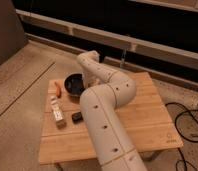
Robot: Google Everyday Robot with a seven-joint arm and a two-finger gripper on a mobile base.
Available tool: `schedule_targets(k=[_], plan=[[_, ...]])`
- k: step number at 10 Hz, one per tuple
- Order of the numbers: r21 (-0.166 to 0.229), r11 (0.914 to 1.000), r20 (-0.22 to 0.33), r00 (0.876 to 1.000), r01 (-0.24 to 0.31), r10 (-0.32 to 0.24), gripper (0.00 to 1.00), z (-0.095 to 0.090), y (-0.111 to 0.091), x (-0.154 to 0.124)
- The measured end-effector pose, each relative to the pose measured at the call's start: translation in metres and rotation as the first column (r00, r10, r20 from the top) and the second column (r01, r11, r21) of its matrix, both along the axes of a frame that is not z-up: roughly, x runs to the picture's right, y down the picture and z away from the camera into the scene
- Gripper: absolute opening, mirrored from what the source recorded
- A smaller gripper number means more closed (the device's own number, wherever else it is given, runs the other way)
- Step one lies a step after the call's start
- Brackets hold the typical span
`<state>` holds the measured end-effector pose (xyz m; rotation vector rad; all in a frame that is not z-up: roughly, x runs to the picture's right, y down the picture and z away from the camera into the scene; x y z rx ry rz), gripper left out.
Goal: Drag the ceramic bowl in a circle
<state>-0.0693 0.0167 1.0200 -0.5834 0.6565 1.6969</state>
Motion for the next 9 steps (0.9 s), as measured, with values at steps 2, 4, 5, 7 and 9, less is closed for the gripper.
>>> schedule_targets(k=[2, 4, 5, 7, 9], plan=[[-0.007, 0.9997, 0.013, 1.000, 0.022, -0.022, 0.16, 0.000, 0.007, -0.012], [0.010, 0.9992, 0.004, 0.999, 0.040, -0.040, 0.16, -0.009, 0.006, -0.012], [0.021, 0.9982, -0.002, 0.998, 0.056, -0.056, 0.16, -0.016, 0.007, -0.012], [0.075, 0.9934, 0.009, 0.996, 0.086, -0.087, 0.16, -0.038, -0.001, -0.016], [0.111, 0.9878, 0.049, 0.992, 0.109, -0.115, 0.16, -0.064, 0.003, -0.036]])
